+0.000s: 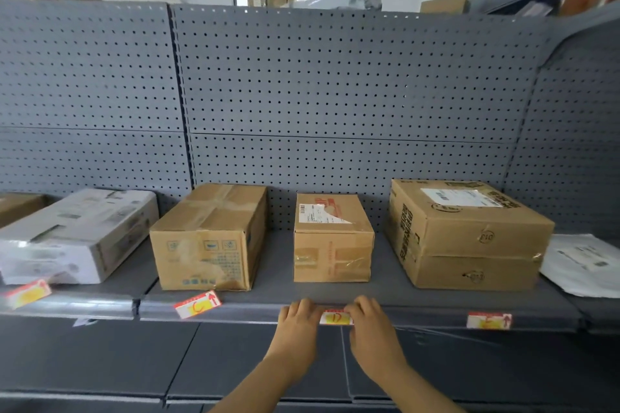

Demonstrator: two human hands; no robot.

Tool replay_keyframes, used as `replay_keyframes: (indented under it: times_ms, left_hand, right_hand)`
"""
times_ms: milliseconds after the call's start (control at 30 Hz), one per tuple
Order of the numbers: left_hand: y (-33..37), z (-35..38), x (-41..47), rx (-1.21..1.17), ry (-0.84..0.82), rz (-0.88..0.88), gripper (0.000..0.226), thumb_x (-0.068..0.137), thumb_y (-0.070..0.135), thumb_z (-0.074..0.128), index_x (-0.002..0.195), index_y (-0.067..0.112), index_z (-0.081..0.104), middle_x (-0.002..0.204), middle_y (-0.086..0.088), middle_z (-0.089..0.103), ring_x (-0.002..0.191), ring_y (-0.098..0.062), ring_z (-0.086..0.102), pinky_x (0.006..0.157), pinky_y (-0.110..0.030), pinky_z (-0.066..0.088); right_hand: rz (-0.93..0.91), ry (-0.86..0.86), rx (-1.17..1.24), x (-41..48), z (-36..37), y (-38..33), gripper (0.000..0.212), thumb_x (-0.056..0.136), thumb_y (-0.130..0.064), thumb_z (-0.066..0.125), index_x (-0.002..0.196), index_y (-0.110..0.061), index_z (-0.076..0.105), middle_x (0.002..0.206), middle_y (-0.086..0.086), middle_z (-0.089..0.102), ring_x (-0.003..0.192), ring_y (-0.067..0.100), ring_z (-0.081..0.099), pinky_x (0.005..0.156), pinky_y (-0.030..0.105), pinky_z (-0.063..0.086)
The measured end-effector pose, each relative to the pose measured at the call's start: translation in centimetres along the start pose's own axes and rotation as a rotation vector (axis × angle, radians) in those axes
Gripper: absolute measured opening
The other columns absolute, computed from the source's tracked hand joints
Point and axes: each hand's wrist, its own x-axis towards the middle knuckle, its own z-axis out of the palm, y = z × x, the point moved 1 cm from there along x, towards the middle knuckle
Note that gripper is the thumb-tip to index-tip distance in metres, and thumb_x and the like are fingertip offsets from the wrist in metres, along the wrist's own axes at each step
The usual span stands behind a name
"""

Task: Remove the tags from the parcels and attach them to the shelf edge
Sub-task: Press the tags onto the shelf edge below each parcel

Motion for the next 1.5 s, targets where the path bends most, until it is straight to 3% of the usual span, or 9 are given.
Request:
replay_keyframes:
  times_ms: [667, 833, 1033, 1100, 1167, 1233, 1300, 1367, 1500]
  left_hand:
    - [0.4, 0.6, -0.5, 0.123, 0.031, -0.104, 0.061, 0.089, 0.008, 0.051, 0.146, 0.021, 0.034, 0.145, -0.006, 0.035, 0.132, -0.028, 0.037, 0.112, -0.037, 0.025]
    - [-0.6, 0.6, -2.1, -0.007, 0.086, -0.129, 0.066, 0.087, 0.008, 0.052, 0.147, 0.025, 0.031, 0.149, -0.001, 0.03, 0.138, -0.022, 0.03, 0.116, -0.036, 0.018]
    - [-8.1, 0.0, -5.3, -0.029, 0.156, -0.336, 0.064, 0.088, 0.013, 0.047, 0.147, 0.025, 0.027, 0.148, 0.002, 0.03, 0.139, -0.02, 0.031, 0.113, -0.034, 0.024]
    - [-11.6, -0.8, -6.0, 0.044, 0.16, -0.315, 0.07, 0.074, 0.017, 0.064, 0.14, 0.02, 0.042, 0.137, -0.003, 0.046, 0.125, -0.026, 0.049, 0.105, -0.04, 0.039]
    - [-15.6, -1.1, -6.5, 0.114, 0.166, -0.285, 0.083, 0.043, 0.019, 0.081, 0.122, 0.015, 0.056, 0.109, -0.007, 0.064, 0.093, -0.028, 0.066, 0.079, -0.04, 0.056]
    - [-19.1, -1.4, -7.2, 0.148, 0.134, -0.263, 0.083, 0.032, 0.017, 0.08, 0.112, 0.016, 0.057, 0.095, -0.004, 0.064, 0.079, -0.025, 0.065, 0.067, -0.035, 0.057]
    - [-21.9, -2.0, -7.8, 0.151, 0.122, -0.204, 0.071, 0.037, 0.017, 0.074, 0.107, 0.023, 0.061, 0.095, 0.001, 0.061, 0.078, -0.022, 0.064, 0.067, -0.032, 0.055]
    - [-23.7, -2.4, -8.1, 0.137, 0.12, -0.138, 0.065, 0.042, 0.018, 0.07, 0.106, 0.029, 0.062, 0.095, 0.005, 0.059, 0.077, -0.018, 0.062, 0.069, -0.029, 0.053]
    - [-26.1, -2.9, -8.1, 0.132, 0.034, -0.043, 0.083, 0.039, 0.023, 0.077, 0.119, 0.025, 0.056, 0.104, 0.002, 0.057, 0.084, -0.02, 0.065, 0.074, -0.032, 0.054]
  right_hand:
    - [-0.056, 0.058, 0.077, 0.6, 1.2, 0.5, 0.024, 0.084, -0.014, 0.057, 0.107, -0.021, 0.058, 0.113, -0.007, 0.052, 0.106, 0.016, 0.047, 0.086, 0.028, 0.045]
    - [-0.002, 0.105, -0.001, -0.2, 2.5, -1.2, 0.038, 0.063, -0.009, 0.078, 0.097, -0.021, 0.066, 0.1, -0.003, 0.062, 0.093, 0.021, 0.059, 0.081, 0.035, 0.053]
    - [-0.313, 0.035, 0.041, 0.6, 5.3, -8.5, 0.044, 0.058, -0.007, 0.073, 0.099, -0.022, 0.065, 0.102, -0.006, 0.061, 0.093, 0.018, 0.06, 0.08, 0.031, 0.054]
    - [-0.357, 0.021, 0.064, 1.7, 6.2, -12.0, 0.046, 0.059, -0.005, 0.07, 0.102, -0.021, 0.065, 0.103, -0.005, 0.061, 0.093, 0.018, 0.061, 0.077, 0.029, 0.053]
    - [-0.367, 0.053, 0.091, 3.1, 7.2, -15.4, 0.048, 0.062, -0.001, 0.065, 0.106, -0.02, 0.064, 0.105, -0.004, 0.061, 0.092, 0.018, 0.062, 0.071, 0.028, 0.054]
    - [-0.313, 0.067, 0.136, 4.7, 8.0, -18.3, 0.05, 0.073, 0.001, 0.062, 0.118, -0.021, 0.058, 0.111, -0.003, 0.059, 0.096, 0.019, 0.06, 0.069, 0.032, 0.055]
    - [-0.221, 0.088, 0.142, 6.3, 8.7, -20.6, 0.047, 0.083, -0.005, 0.062, 0.126, -0.022, 0.055, 0.115, -0.001, 0.058, 0.1, 0.021, 0.06, 0.07, 0.035, 0.055]
    - [-0.153, 0.098, 0.147, 7.3, 8.9, -22.0, 0.045, 0.076, -0.006, 0.072, 0.118, -0.021, 0.063, 0.107, 0.001, 0.063, 0.091, 0.021, 0.065, 0.061, 0.033, 0.056]
    - [-0.105, 0.076, 0.081, 7.0, 9.1, -24.0, 0.034, 0.072, -0.006, 0.075, 0.103, -0.019, 0.068, 0.1, 0.0, 0.063, 0.083, 0.018, 0.065, 0.054, 0.031, 0.053]
